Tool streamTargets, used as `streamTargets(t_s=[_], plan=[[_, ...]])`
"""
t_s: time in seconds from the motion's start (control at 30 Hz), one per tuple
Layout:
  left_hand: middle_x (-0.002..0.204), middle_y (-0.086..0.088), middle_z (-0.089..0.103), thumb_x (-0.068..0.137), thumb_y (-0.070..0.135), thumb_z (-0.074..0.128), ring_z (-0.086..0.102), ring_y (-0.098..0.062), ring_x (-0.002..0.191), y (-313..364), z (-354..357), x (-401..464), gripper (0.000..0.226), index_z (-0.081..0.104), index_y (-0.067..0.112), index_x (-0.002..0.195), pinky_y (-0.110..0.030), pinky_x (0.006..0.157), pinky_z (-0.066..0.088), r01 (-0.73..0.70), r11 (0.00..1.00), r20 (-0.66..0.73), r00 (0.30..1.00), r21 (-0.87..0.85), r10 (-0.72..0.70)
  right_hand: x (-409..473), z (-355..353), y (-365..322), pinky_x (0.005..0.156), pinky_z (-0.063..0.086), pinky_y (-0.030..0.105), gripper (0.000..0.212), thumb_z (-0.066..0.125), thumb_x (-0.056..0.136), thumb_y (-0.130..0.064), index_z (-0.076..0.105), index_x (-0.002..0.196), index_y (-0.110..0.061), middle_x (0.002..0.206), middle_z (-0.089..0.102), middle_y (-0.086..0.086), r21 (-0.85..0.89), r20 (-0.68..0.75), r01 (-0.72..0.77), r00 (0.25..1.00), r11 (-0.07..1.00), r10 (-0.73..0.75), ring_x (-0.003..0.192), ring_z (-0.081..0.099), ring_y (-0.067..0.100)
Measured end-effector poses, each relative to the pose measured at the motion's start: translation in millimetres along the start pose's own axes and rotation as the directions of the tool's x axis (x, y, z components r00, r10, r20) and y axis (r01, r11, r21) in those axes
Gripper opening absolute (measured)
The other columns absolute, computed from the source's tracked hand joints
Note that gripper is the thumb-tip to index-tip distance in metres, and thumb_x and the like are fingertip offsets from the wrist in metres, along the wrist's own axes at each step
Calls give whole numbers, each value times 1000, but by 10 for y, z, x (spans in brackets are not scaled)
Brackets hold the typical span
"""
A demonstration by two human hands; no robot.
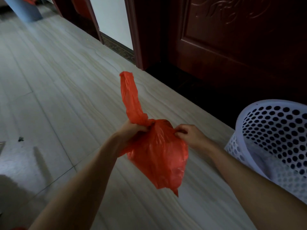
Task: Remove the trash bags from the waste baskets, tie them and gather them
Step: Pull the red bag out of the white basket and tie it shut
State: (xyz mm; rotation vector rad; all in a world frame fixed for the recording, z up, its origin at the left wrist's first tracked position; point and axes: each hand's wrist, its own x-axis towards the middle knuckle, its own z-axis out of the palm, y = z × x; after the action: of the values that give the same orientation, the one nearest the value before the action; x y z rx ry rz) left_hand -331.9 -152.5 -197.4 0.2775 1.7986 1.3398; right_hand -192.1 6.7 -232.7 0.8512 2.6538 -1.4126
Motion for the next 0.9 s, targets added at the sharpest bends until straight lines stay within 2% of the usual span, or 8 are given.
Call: streamTargets(t_s=[0.13, 0.27, 0.33, 0.47, 0.57, 0.7, 0.83, 0.9], plan=[[78, -5, 67, 78, -19, 53, 65, -10, 66, -2, 37, 26, 34, 58, 0, 106, -19, 61, 56, -109, 994, 73, 992, 25, 107, -70, -84, -37, 68, 49, 20, 19, 52, 87, -5, 70, 85, -10, 74, 64, -4, 442, -37, -120, 988, 889, 152, 66, 61, 5], [77, -6, 57, 71, -21, 62, 57, 1, 59, -77, 153, 88, 33, 52, 9, 82, -19, 61, 48, -268, 916, 128, 962, 298, 240, -100, -357, -233, 64, 45, 20, 40, 41, 93, -37, 72, 73, -21, 70, 63, -5, 752, 55, -167, 980, 638, 192, 67, 58, 4], [79, -8, 54, 65, -17, 68, 57, -11, 69, -149, 239, 154, 33, 51, 9, 76, -29, 67, 46, -332, 844, 117, 943, 421, 312, -101, -469, -380, 67, 46, 24, 50, 42, 84, -55, 75, 66, -22, 67, 66, 0, 828, 233, -242, 969, 505, 82, 66, 61, 8], [82, -3, 58, 60, 8, 72, 62, -26, 81, -198, 343, 247, 34, 55, 10, 89, -33, 71, 46, -352, 684, 78, 914, 639, 398, -114, -408, -469, 61, 45, 22, 61, 46, 64, -70, 66, 79, -14, 66, 66, 3, 520, 436, -285, 899, 805, 36, 60, 61, 10], [93, -2, 57, 68, 3, 60, 62, -29, 90, -270, 369, 250, 42, 50, 10, 108, -32, 76, 46, -407, 601, 153, 891, 688, 428, -124, -229, -489, 53, 39, 20, 31, 54, 86, -45, 54, 74, -16, 61, 56, 0, 147, 271, -147, 957, 978, 103, 52, 51, 8], [95, 1, 60, 75, -6, 54, 61, -21, 93, -273, 353, 207, 35, 57, 4, 109, -24, 82, 45, -494, 671, 136, 848, 554, 512, -43, -172, -387, 45, 37, 16, 25, 37, 95, -6, 56, 108, 4, 56, 55, 4, 461, 73, -231, 972, 857, 223, 41, 54, 7], [88, -2, 71, 82, 8, 57, 65, -12, 86, -190, 303, 130, 30, 60, -4, 109, -26, 84, 52, -267, 962, 60, 963, 53, 264, -84, -306, -272, 45, 48, 17, 24, 36, 91, 1, 58, 101, -4, 82, 60, 15, 810, 67, -202, 964, 550, 255, 47, 62, 6], [85, -8, 64, 88, 24, 54, 59, -20, 86, -153, 306, 129, 21, 62, 5, 93, -34, 91, 45, -138, 984, 98, 984, -113, 149, -97, -304, -269, 52, 49, 13, 27, 37, 92, 5, 55, 110, -1, 107, 59, 19, 723, 87, -216, 971, 656, 224, 69, 64, 10]])
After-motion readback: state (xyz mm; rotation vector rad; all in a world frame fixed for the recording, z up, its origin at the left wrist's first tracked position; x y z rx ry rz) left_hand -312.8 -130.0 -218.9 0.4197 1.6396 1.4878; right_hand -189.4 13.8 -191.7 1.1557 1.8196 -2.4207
